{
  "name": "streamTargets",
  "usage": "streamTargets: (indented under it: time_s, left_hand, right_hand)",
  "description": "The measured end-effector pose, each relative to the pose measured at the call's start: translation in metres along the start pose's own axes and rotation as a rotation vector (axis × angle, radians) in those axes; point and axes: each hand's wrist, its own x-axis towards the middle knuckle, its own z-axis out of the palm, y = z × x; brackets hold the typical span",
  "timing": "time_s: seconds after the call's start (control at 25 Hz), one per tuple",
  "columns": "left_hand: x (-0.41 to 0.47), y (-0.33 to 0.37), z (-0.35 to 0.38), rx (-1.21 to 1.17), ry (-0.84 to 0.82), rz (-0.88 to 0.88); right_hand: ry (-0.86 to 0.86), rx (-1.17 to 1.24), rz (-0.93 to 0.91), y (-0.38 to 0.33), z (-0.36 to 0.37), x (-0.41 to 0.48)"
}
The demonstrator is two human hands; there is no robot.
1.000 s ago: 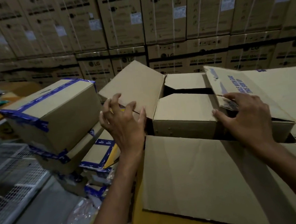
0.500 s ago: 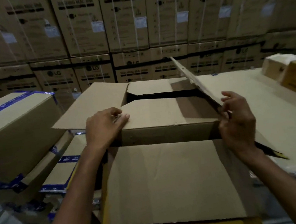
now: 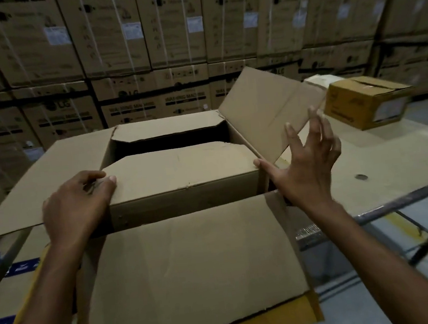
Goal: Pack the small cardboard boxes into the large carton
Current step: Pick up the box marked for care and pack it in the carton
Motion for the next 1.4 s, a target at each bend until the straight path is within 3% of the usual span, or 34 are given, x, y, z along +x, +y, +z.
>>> streamTargets:
  time_s: [0.24,0.48,0.68,0.8,0.92,1.0,1.24,1.32,1.4]
  left_hand:
    - [0.000,-0.003,0.002,-0.047,-0.031,-0.038]
    - [0.009,0.001,-0.005,-0.108,-0.134,-0.079]
    - [0.052,0.004,-0.005,-0.143,-0.403,-0.184]
    - [0.063,0.013,-0.007,-0.264,-0.412,-0.217]
    - [0.061,0.022,-0.018,-0.632,-0.304,-0.295]
    - [0.055,0.018,-0.026,-0.750,-0.268,-0.307]
    - [0.025,0.006,-0.041,-0.725,-0.301,-0.316]
    - [0.025,0.000,-0.046,-0.665,-0.391,-0.308]
    - [0.027,-0.011,-0.049,-0.580,-0.515,-0.191]
  right_hand:
    - [-0.206,0.157,0.187,0.014,0.001,-0.010]
    - [-0.518,0.908,0.612,0.029,-0.010,0.025]
    - [-0.820,0.972,0.497,0.011,-0.001,0.065]
    - [-0.866,0.988,0.459,-0.005,0.002,0.081]
    - [-0.889,1.048,0.474,-0.007,0.001,0.087]
    - [-0.915,1.115,0.463,-0.004,-0.003,0.082]
    - [-0.924,1.401,0.448,0.015,-0.018,0.055]
    - [-0.915,1.345,0.390,0.016,-0.022,0.054]
    - [-0.977,1.261,0.289,0.014,-0.026,0.054]
